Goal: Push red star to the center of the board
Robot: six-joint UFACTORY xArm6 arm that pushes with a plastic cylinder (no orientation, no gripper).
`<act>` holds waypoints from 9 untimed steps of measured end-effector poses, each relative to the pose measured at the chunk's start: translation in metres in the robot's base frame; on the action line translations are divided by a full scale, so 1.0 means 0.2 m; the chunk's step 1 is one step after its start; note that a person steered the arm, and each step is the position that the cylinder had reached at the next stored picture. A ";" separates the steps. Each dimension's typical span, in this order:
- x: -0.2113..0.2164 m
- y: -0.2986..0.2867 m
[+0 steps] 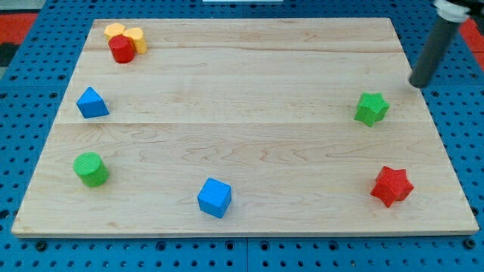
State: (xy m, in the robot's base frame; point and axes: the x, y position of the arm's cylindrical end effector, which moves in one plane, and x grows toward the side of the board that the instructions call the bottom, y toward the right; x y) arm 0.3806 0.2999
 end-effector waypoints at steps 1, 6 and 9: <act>0.25 0.14; 1.11 -0.38; 0.78 -0.51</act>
State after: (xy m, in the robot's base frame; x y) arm 0.5370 0.1982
